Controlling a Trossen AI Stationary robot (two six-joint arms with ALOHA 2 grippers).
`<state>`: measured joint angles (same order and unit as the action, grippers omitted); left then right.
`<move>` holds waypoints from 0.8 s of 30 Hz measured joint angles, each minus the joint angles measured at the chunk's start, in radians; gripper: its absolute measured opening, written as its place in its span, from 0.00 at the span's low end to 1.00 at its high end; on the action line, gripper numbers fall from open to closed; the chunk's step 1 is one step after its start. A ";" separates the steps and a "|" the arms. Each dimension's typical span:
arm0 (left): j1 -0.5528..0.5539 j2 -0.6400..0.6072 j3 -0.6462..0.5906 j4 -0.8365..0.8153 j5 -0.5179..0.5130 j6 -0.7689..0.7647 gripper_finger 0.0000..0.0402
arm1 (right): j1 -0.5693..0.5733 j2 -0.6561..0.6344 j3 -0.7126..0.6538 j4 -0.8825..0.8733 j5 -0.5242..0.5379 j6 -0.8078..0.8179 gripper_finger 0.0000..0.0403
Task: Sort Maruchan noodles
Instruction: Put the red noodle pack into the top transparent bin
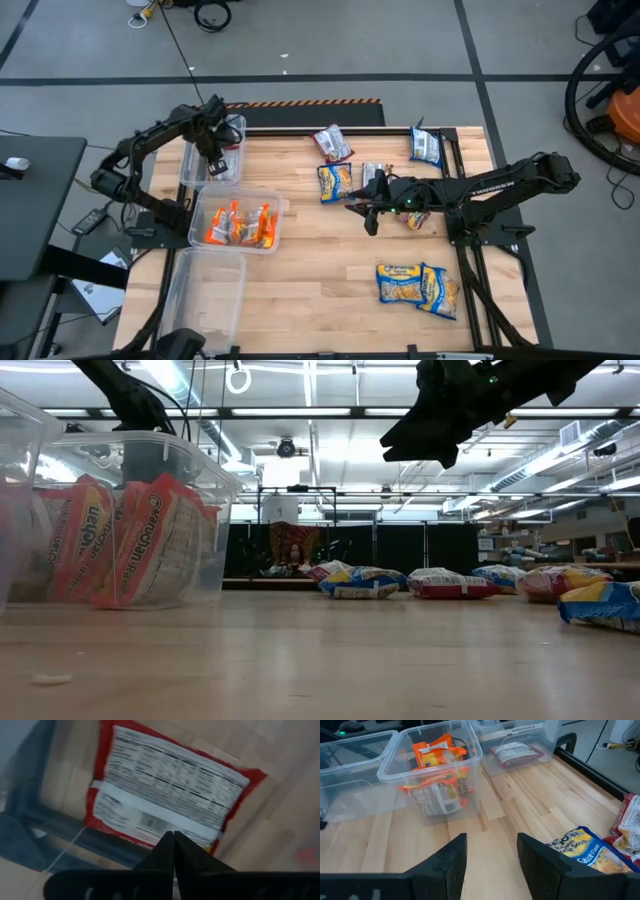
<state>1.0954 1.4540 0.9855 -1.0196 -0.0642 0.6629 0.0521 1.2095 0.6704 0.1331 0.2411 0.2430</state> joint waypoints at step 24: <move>-0.155 0.017 0.000 -0.090 -0.207 -0.287 0.11 | -0.043 -0.001 0.000 0.001 0.027 -0.134 0.45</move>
<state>0.9399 1.4712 0.9855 -1.1098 -0.2711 0.3760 0.0086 1.2087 0.6704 0.1337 0.2680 0.1089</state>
